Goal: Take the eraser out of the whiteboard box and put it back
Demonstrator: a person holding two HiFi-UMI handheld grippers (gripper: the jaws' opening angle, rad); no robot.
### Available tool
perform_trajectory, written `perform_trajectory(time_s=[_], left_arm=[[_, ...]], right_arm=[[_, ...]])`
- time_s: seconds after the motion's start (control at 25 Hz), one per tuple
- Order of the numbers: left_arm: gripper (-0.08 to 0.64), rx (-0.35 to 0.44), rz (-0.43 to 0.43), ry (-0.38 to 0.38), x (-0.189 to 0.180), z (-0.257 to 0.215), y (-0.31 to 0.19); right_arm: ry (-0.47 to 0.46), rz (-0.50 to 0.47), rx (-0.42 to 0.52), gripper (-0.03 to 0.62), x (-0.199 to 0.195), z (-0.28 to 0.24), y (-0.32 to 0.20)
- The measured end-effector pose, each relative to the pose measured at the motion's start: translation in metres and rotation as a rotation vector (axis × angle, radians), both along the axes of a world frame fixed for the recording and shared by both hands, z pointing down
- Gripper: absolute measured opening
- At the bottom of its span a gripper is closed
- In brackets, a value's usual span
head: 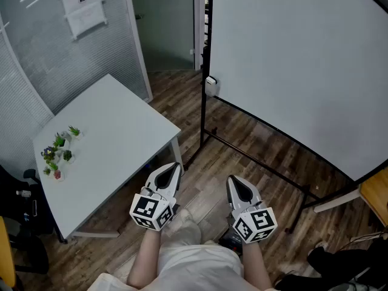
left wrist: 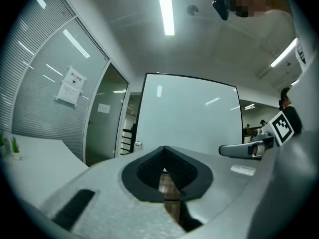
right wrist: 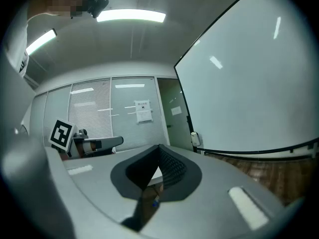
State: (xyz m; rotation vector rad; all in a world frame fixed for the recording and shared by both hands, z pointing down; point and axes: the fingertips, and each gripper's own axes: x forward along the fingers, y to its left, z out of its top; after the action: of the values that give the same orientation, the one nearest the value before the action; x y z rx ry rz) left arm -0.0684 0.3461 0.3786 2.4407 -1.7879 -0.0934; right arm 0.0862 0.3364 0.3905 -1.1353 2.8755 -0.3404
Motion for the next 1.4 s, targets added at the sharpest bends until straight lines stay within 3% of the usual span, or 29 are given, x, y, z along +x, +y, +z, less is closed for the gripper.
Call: perform_trajectory(time_s=[0.6, 0.64, 0.68, 0.72, 0.76, 0.84, 1.16, 1.4], left_arm=[[0.003, 0.055, -0.025, 0.009, -0.002, -0.007, 0.026], [0.005, 0.062, -0.024, 0.023, -0.002, -0.008, 0.026], [0.04, 0.068, -0.024, 0.033, -0.001, -0.008, 0.024], [0.19, 0.073, -0.026, 0.033, 0.001, -0.009, 0.022], [0.314, 0.078, -0.027, 0.026, 0.003, -0.01, 0.02], [0.377, 0.084, -0.017, 0.016, 0.009, -0.012, 0.016], [0.41, 0.045, 0.027, 0.045, 0.029, 0.002, -0.019], [0.403, 0.013, 0.015, 0.053, 0.014, 0.019, -0.068]], right_arm=[[0.034, 0.009, 0.015, 0.013, 0.003, 0.002, 0.015], [0.041, -0.016, 0.007, 0.072, 0.002, 0.004, 0.016], [0.045, -0.038, 0.0, 0.191, 0.0, 0.006, 0.017], [0.045, -0.047, -0.002, 0.262, 0.001, 0.007, 0.018], [0.044, -0.042, 0.0, 0.287, 0.003, 0.007, 0.017], [0.047, -0.03, -0.004, 0.317, 0.009, 0.007, 0.015], [0.039, -0.029, -0.029, 0.334, 0.021, 0.016, -0.019], [0.024, -0.039, -0.051, 0.333, 0.008, 0.028, -0.071]])
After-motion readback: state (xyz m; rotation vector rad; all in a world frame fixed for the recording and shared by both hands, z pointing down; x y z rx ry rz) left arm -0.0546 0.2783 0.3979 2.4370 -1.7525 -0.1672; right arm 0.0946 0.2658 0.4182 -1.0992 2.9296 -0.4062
